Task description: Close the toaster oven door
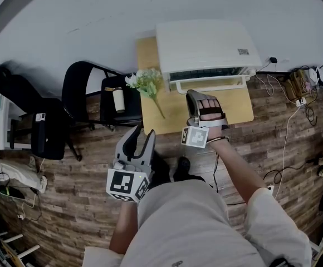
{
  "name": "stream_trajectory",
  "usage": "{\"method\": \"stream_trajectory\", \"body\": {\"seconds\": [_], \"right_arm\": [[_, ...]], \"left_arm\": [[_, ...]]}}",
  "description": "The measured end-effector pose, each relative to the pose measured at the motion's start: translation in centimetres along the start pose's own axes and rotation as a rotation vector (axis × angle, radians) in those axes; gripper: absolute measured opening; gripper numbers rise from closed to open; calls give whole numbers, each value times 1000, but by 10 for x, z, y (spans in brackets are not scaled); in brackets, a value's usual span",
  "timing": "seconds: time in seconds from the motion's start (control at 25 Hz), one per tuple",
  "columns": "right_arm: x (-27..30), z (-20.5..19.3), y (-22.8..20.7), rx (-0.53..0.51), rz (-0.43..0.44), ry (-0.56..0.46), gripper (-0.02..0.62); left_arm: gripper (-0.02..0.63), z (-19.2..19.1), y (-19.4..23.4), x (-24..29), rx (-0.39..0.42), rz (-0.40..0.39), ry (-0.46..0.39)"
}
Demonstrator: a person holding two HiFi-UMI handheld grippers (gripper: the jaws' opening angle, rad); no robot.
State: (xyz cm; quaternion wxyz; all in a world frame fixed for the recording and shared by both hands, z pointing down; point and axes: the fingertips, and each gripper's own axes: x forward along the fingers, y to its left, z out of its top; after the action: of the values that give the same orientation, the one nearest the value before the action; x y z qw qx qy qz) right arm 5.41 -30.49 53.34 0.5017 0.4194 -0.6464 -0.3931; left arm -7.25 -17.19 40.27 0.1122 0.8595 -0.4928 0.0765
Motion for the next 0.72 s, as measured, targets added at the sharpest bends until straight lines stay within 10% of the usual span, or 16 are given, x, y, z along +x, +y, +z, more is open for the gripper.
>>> {"method": "stream_trajectory", "body": {"seconds": [0.72], "right_arm": [[15,0,-12,-9,-16,9,83]], "left_arm": [[126,0,1,0,-3,0,-1]]}}
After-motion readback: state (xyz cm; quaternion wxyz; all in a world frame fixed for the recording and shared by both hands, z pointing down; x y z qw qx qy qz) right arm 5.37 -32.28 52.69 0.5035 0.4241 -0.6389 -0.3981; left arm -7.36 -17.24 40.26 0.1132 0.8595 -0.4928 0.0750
